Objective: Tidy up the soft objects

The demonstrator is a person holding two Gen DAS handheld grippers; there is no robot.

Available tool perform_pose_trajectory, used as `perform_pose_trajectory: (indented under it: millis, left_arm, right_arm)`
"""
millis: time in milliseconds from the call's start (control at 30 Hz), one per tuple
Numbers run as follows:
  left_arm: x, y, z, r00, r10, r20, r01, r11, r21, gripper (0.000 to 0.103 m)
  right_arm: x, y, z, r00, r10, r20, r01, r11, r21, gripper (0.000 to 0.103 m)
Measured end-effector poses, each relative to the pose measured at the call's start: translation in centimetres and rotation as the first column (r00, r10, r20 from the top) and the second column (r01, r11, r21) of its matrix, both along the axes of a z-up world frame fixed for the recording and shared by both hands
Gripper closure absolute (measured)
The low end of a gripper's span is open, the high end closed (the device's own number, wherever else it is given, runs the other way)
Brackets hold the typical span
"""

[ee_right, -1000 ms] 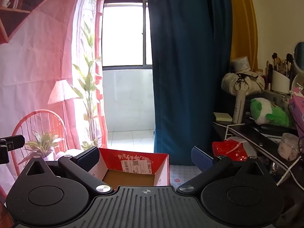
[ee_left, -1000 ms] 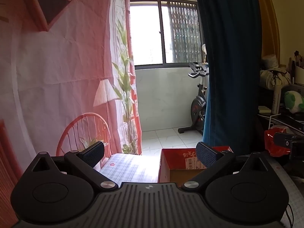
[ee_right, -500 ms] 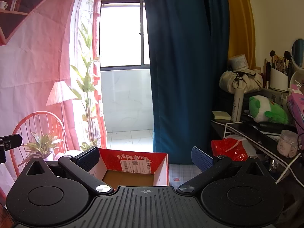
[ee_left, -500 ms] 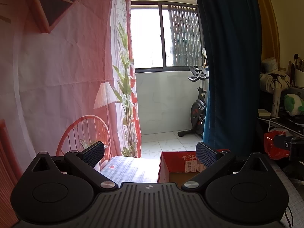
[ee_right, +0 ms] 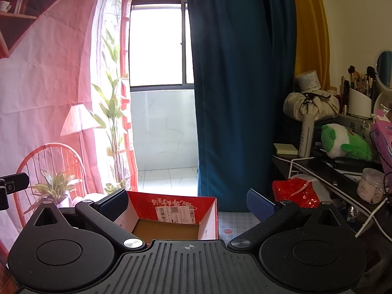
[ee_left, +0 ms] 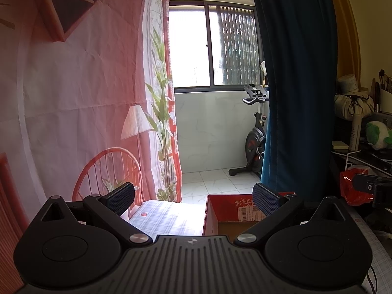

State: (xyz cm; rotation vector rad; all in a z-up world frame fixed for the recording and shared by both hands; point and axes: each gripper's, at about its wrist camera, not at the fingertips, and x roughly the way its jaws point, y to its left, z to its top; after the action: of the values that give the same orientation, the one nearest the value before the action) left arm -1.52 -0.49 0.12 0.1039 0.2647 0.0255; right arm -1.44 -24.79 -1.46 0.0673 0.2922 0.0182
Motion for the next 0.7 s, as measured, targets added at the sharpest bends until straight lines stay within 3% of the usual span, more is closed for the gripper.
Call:
perform_pose_trajectory:
  millis: [700]
  left_arm:
    - [0.06, -0.09, -0.26, 1.000, -0.007, -0.008, 0.007, 1.000, 0.001, 0.000]
  right_arm:
    - [-0.04, -0.07, -0.02, 1.000, 0.000, 0.000, 0.000, 1.000, 0.001, 0.000]
